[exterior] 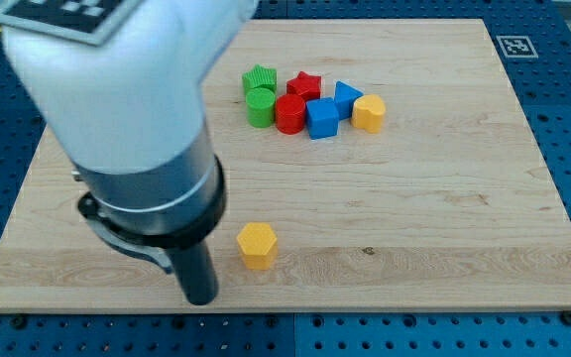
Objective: Move yellow hexagon towards up
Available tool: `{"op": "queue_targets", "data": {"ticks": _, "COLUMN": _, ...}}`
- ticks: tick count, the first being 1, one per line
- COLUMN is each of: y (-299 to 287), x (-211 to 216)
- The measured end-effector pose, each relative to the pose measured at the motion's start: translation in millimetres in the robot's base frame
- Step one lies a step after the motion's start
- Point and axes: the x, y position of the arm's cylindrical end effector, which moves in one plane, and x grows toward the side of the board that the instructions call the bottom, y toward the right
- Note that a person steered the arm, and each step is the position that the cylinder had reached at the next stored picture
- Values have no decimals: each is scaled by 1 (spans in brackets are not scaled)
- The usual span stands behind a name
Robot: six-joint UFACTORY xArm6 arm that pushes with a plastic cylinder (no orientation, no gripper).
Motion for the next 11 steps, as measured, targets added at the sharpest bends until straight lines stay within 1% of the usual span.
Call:
{"op": "queue_targets", "data": {"ticks": 2, "y": 22, "x": -43}}
{"op": "queue_targets", "data": {"ticks": 3, "y": 22, "x": -43}}
{"op": "queue_targets", "data": {"ticks": 4, "y": 24, "x": -28}}
{"op": "queue_targets", "data": {"ticks": 6, "y": 76, "x": -26}}
{"op": "queue_targets", "data": {"ticks": 7, "y": 92, "x": -27}}
{"op": "queue_targets", "data": {"ticks": 8, "y": 84, "x": -39}}
{"op": "queue_targets", "data": {"ticks": 10, "y": 22, "x": -39}}
{"op": "queue_targets", "data": {"ticks": 11, "y": 18, "x": -45}}
